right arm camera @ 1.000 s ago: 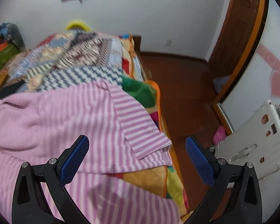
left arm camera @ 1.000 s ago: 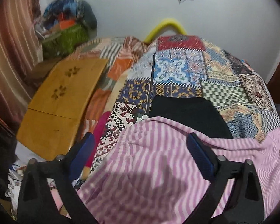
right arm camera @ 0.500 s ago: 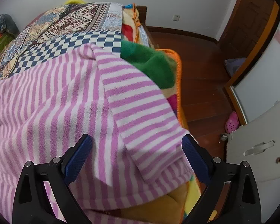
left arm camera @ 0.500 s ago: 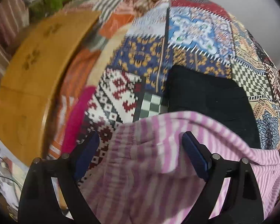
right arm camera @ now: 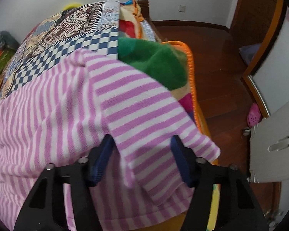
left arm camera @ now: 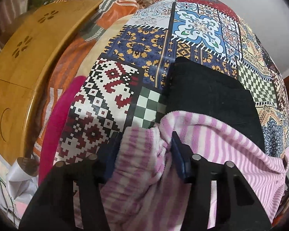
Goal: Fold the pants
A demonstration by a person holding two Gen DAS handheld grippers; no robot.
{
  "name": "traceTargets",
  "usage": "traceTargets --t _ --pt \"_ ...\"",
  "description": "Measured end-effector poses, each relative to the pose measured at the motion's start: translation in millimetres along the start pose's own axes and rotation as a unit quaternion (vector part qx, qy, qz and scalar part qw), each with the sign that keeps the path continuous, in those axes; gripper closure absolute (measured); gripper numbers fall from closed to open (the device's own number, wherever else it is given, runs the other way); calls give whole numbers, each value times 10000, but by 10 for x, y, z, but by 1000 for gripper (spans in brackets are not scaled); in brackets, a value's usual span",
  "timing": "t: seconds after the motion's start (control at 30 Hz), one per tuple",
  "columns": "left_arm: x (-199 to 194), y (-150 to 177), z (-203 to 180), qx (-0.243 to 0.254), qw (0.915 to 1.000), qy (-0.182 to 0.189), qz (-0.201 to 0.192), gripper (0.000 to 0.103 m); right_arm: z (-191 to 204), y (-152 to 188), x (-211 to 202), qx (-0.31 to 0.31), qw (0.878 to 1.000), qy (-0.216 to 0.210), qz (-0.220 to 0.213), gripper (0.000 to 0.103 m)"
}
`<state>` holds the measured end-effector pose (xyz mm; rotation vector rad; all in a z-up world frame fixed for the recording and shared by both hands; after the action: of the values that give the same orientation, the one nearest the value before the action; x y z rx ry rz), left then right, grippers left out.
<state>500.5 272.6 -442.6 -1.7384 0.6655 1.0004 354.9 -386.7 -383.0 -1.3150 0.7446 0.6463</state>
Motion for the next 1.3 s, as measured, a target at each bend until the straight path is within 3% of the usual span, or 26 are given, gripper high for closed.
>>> traceTargets --t 0.07,0.17,0.4,0.83,1.3 --pt "-24 -3 -16 60 10000 -46 -56 57 -68 -23 69 -62 9998 166 100 82" --pt "-85 -52 -34 150 9997 -60 -199 62 -153 -28 132 24 9997 185 144 94" --pt "-363 -143 -121 451 9969 -237 -598 73 -281 -177 -17 270 9980 421 -391 96" --pt "-1404 -321 -174 493 9867 -173 -1541 80 -171 -499 -760 359 9895 470 -1322 96" --pt "-2602 347 -17 597 9779 157 -1999 84 -104 -261 -1779 163 9804 245 -1947 96"
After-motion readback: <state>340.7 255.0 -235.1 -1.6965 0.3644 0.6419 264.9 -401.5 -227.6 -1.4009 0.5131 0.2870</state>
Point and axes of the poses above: each gripper's, at about its wrist camera, not at the fingertips, and x roughly the way its jaws point, z to its left, y to its underside, the point moved 1 cm from there along x, roughly the way its jaws point, and after that the axes turned 10 degrees about -z, right-handed, at the moved point
